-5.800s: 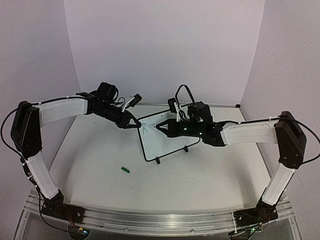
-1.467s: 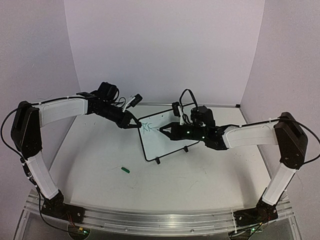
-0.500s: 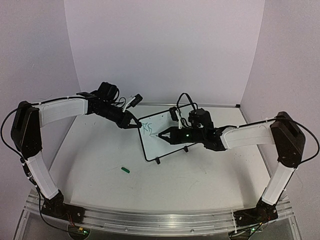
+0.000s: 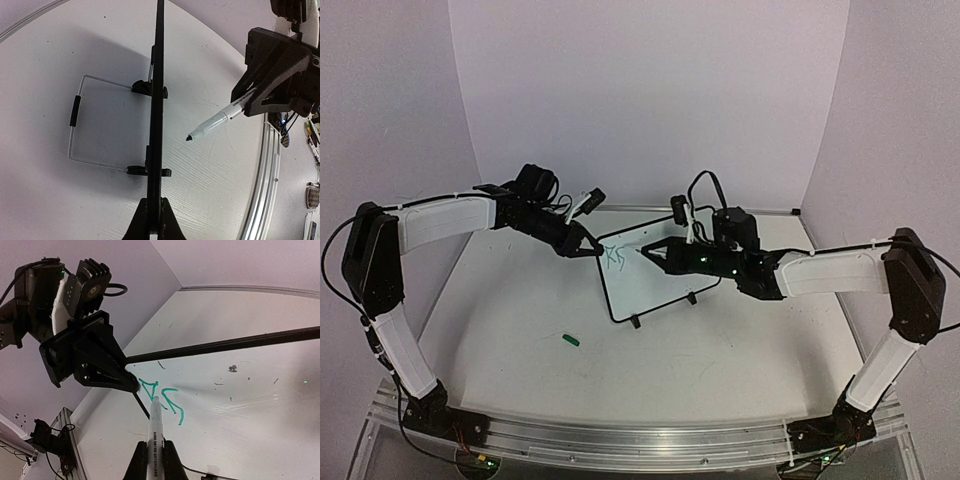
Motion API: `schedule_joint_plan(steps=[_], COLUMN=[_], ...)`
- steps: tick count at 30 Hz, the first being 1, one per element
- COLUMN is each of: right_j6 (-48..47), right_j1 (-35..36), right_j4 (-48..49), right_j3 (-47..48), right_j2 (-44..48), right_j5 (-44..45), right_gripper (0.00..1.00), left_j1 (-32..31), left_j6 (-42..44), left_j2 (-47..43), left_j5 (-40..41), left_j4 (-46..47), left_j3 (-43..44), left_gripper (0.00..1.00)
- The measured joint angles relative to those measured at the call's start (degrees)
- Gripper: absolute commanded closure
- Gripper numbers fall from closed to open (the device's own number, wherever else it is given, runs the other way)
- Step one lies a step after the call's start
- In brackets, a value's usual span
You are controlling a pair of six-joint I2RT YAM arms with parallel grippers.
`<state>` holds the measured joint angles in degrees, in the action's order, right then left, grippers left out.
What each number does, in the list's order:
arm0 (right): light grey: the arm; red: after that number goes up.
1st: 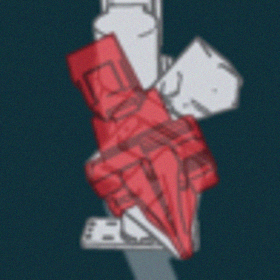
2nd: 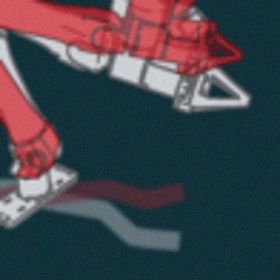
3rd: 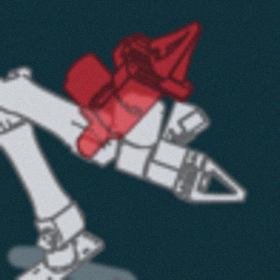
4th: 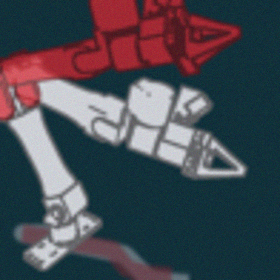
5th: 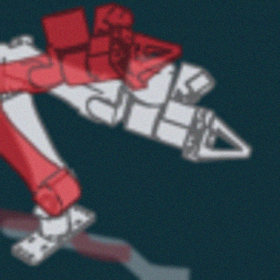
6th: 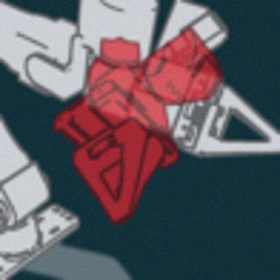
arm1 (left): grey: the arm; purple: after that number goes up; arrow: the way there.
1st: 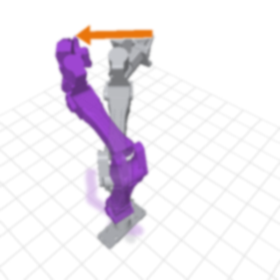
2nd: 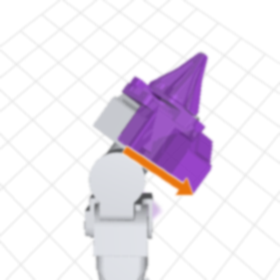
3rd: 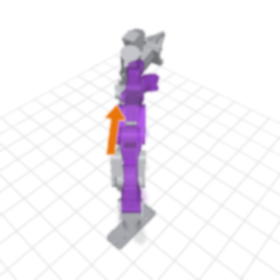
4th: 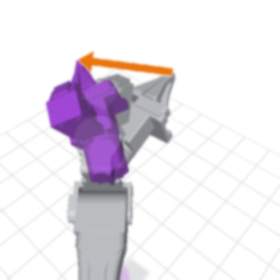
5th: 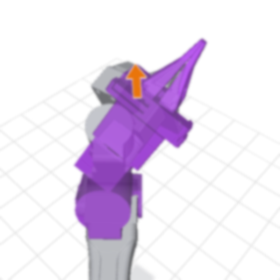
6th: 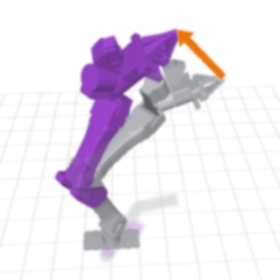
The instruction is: Write a sentence on the whiteboard
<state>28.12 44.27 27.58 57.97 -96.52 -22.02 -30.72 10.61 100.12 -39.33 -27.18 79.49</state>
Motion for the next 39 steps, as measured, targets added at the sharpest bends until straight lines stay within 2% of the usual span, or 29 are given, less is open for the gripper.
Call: schedule_joint_plan(steps=[39], right_j6=[0.7], right_j1=[-0.7], right_j4=[-2.1], right_j3=[0.0], right_j2=[-1.7], right_j5=[4.4], right_gripper=[1.00], left_j1=[0.0], left_j6=[-0.1], left_j2=[0.0], left_j5=[0.3], left_j4=[0.1], left_j3=[0.0], left_gripper=[1.00])
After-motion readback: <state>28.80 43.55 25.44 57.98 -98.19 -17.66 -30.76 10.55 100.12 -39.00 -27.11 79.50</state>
